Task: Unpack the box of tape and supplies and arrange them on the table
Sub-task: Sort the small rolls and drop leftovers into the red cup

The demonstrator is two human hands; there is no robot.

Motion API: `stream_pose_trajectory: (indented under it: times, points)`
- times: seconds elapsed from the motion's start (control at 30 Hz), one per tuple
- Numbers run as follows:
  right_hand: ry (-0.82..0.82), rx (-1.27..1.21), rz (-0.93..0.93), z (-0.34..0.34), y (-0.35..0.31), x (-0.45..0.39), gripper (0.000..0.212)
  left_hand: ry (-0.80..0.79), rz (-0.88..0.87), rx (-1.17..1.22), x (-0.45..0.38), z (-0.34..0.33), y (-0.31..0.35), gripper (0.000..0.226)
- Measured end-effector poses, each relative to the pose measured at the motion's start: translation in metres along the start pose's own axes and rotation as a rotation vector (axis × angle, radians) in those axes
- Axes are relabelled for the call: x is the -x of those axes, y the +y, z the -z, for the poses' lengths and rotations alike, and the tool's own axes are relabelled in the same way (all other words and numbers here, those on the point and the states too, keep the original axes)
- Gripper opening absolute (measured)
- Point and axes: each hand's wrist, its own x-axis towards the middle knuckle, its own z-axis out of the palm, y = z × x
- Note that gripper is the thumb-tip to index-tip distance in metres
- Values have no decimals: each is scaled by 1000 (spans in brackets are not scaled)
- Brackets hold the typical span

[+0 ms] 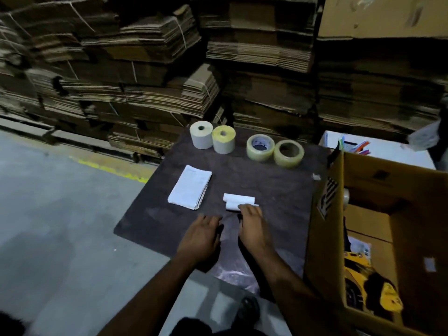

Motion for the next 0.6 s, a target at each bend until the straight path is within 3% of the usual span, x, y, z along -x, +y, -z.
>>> stream_pose_trajectory:
  times: [0.2, 0.33, 0.5, 0.6]
  points:
    - [-15, 253, -55, -5, 15, -17, 42, -12, -113, 22, -80, 7, -30, 33]
    - [-20, 310, -185, -14, 16, 4, 35, -92, -340, 7, -116, 2, -46, 26]
    - [127, -350, -604, -37, 6, 69, 53, -313, -436, -13, -148, -21, -46, 53]
    - [196, -711, -741, -33, -23, 110, 30, -403, -409, 127, -131, -25, -32, 40]
